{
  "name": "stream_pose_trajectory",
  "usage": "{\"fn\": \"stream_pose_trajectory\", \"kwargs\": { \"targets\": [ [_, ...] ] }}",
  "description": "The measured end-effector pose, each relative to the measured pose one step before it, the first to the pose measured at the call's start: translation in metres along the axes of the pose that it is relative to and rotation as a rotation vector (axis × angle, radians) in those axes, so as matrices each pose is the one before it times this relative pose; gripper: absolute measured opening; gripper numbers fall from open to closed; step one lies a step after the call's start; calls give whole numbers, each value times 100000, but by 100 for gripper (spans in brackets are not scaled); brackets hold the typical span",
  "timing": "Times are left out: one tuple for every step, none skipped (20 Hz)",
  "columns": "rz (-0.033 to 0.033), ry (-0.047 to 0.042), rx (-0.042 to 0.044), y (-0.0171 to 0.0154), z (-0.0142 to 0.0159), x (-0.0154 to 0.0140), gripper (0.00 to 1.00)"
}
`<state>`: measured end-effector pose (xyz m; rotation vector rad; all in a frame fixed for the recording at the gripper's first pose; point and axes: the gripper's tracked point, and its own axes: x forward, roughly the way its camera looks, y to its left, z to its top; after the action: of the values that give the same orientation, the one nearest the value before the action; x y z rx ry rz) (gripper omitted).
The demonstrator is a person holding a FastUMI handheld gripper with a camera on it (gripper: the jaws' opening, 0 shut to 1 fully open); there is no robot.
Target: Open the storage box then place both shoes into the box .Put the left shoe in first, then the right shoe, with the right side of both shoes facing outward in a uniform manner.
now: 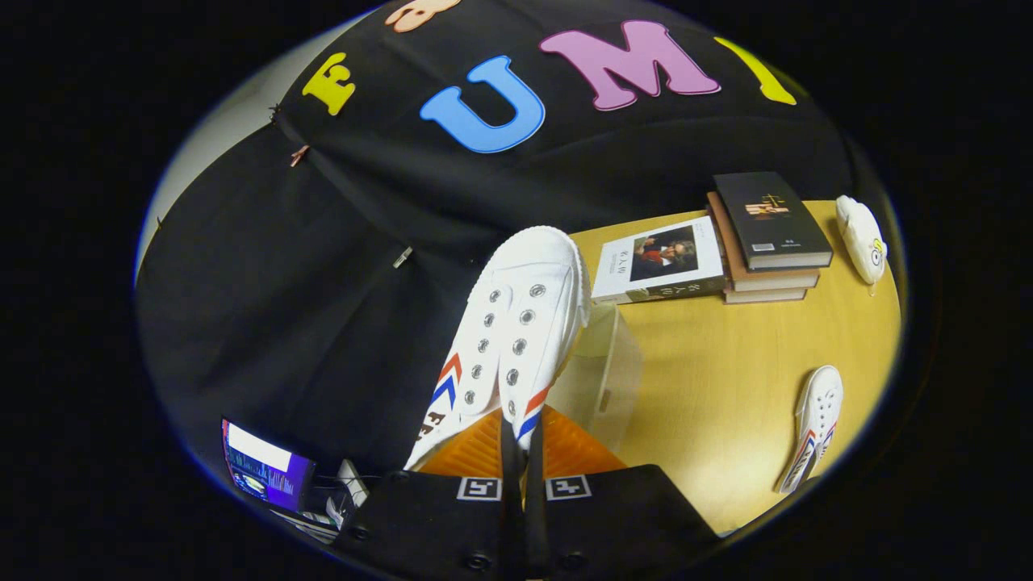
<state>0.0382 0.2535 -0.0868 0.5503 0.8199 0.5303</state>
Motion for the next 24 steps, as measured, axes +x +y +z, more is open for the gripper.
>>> {"fn": "stream_pose_trajectory", "kwargs": {
  "targets": [
    [-211, 1196, -628, 655, -363, 1479, 5],
    [-549, 1172, -654, 658, -511, 1438, 5],
    [-749, 1554, -506, 410, -298, 1397, 5],
    [-611, 1155, -663, 390, -472, 1234, 5],
    [-1104, 1266, -320, 90, -505, 1262, 5],
    [-1198, 926, -4, -28, -509, 1040, 5],
    [-1962, 423, 741, -278, -348, 1051, 5],
    [-1910, 288, 1278, -381, -308, 926, 5],
    [-1325, 1466, 913, -195, -490, 876, 5],
    [-1658, 1770, 1433, -430, -525, 748, 5],
    [-1162, 1568, 766, -249, -316, 734, 5],
    [-1245, 1138, 303, -177, -169, 565, 5],
    [-1917, 755, 35, -225, -245, 466, 5],
    [-2268, 687, -364, -238, -230, 444, 5],
    [-2021, 1106, -799, -271, -280, 508, 5],
    [285, 305, -1689, 435, -335, 30, 5],
    [3631, 638, -1387, 884, -58, 121, 12],
    [2995, 700, -934, 711, -488, 98, 33],
    [2160, -716, -1477, 613, 573, 57, 55],
    [-380, -206, -2386, 442, 362, 906, 77],
    [-226, -1962, -3016, -26, 85, -1751, 99],
    [-971, -2052, -3137, -219, 448, -818, 99],
    [-815, -2151, -2691, -346, 422, -1092, 99],
    [-958, -3024, -2177, -774, 644, -1263, 99]
  ]
}}
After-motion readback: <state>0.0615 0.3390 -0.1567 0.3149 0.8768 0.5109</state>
